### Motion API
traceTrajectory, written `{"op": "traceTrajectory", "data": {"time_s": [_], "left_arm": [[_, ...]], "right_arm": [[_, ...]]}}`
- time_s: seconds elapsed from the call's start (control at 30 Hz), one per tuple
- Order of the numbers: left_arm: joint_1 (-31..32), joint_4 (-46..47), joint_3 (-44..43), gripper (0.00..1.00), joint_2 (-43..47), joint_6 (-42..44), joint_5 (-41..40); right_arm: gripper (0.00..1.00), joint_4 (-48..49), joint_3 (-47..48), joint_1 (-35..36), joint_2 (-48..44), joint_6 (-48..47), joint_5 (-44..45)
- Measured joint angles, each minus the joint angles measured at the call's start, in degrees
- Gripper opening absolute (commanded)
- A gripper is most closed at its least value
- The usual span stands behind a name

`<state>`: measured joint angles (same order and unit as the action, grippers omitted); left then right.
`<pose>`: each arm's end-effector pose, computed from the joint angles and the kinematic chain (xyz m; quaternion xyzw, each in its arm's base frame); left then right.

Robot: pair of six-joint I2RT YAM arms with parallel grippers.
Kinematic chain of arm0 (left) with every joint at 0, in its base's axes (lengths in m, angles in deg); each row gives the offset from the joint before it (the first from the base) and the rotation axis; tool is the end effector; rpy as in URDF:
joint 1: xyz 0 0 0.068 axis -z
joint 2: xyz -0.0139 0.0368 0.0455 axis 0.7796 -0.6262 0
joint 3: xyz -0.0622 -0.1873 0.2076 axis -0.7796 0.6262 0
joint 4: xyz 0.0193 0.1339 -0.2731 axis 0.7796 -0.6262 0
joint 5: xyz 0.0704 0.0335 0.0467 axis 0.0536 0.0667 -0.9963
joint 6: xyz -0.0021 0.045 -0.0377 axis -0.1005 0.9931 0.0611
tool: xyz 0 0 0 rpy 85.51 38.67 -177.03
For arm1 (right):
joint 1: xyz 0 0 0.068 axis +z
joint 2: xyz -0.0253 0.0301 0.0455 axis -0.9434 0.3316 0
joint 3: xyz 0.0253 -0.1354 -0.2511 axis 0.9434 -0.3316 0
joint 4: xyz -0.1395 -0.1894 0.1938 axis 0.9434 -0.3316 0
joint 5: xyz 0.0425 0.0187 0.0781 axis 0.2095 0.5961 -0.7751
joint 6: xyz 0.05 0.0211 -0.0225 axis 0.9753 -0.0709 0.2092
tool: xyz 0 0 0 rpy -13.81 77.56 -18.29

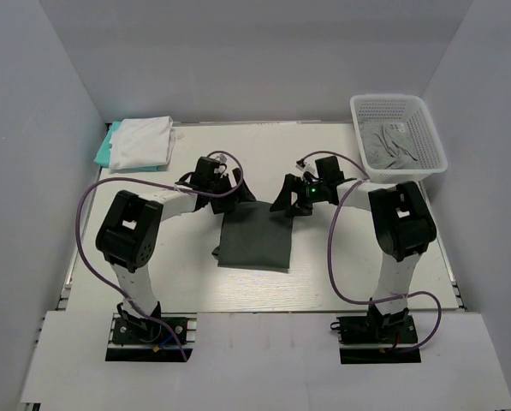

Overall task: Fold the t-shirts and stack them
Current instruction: Fold the long partially folded tshirt into a neat square, then put the neatly folded tshirt into the corner of the board with the left arm

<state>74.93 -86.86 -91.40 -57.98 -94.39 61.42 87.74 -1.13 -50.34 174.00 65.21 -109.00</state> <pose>0.3810 -0.1809 0.1307 -0.0770 0.9233 -0.3014 0.2254 0.3891 0.1720 0.1217 -0.0836 0.8862 0.4122 0.1942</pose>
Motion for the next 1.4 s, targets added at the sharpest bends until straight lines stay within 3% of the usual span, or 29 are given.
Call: {"op": "traceTrajectory", "data": {"time_s": [0.17, 0.47, 0.63, 0.87, 1.13, 1.4], "left_arm": [[-0.33, -0.09, 0.00, 1.00, -0.07, -1.16, -1.55], [0.13, -5.99, -2.05, 1.00, 1.16, -0.13, -7.50], [0.57, -12.09, -1.90, 1.00, 6.05, 1.09, -12.55], [2.82, -16.28, 5.01, 1.00, 16.98, 1.14, -13.53], [7.32, -23.96, 9.22, 1.00, 17.35, -1.16, -14.69], [8.50, -26.43, 10.78, 1.00, 16.61, -4.20, -17.51]], "right_arm": [[0.90, 2.91, 0.42, -0.83, 1.86, 1.31, -2.99], [0.90, -0.83, 3.34, -0.04, 1.64, -2.56, -1.25], [0.90, -3.19, 1.86, 0.35, -6.54, -3.87, 0.98], [0.90, -1.79, -4.42, 1.14, -19.87, -3.61, 2.56], [0.90, -3.50, -12.22, 1.66, -27.30, -2.99, 4.39], [0.90, -3.96, -12.57, 1.86, -30.01, -2.97, 5.25]]}}
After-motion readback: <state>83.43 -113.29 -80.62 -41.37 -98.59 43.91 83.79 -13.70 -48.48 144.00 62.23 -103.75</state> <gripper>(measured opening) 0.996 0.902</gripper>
